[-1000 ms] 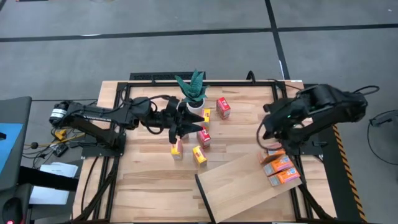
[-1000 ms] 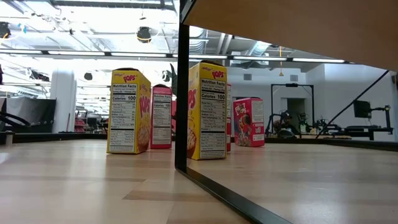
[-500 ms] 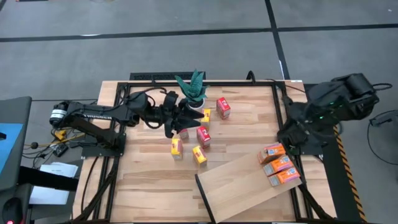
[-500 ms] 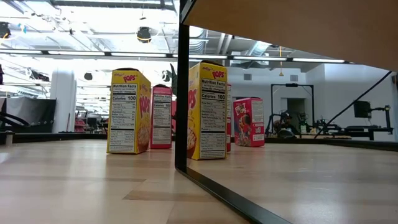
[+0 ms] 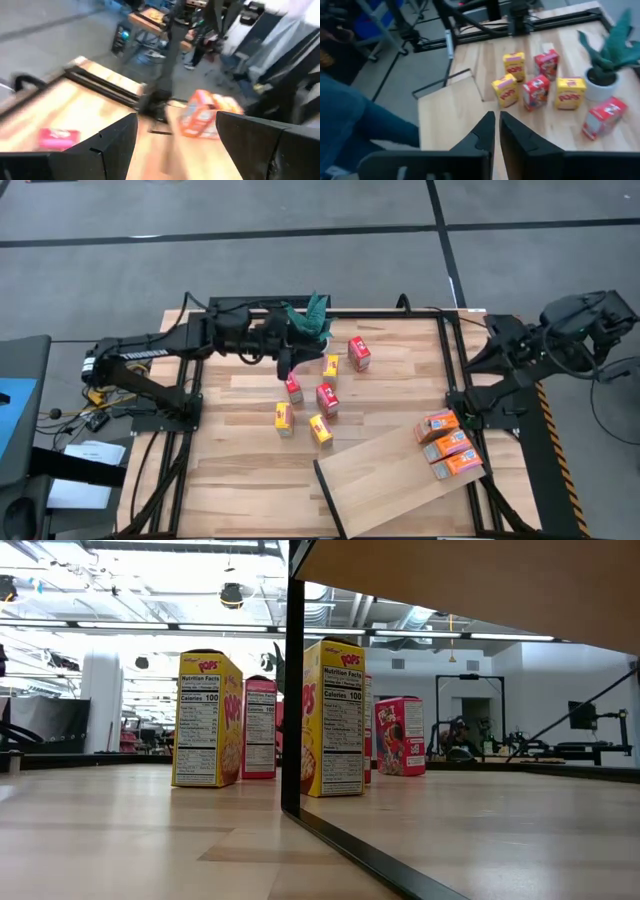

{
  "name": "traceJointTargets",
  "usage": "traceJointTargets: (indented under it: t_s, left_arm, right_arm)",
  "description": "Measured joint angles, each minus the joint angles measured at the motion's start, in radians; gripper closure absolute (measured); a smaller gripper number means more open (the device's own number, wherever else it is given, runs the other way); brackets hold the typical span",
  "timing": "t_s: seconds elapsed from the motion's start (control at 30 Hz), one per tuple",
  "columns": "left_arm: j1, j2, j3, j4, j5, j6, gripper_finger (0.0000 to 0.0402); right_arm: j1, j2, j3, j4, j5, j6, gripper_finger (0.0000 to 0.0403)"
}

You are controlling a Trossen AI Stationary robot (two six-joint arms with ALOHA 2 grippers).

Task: Stack cereal on shelf
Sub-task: Put the bottom right yellow cereal box on the shelf

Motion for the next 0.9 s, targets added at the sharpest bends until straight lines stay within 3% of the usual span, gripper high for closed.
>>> traceJointTargets:
  t_s: [0.23,0.43,0.7,0.9]
  left_arm:
    - [0.036,0.049,-0.001,-0.044,0.012,0.150,0.0109]
    - [0.073,0.092,-0.001,-0.177,0.173,0.270,0.0075]
    - [0.108,0.091,-0.002,-0.387,0.171,0.419,0.0075]
    - [0.151,0.091,-0.035,-0.420,0.258,0.452,0.0079]
  right_arm:
    - [0.000,-0.022,-0.079,0.002,0.182,0.008,0.0296]
    - [0.000,-0.022,-0.091,0.007,0.218,0.011,0.0244]
    - [0.000,-0.025,-0.091,0.005,0.301,0.071,0.0195]
    - [0.000,-0.025,-0.091,0.005,0.353,0.077,0.0189]
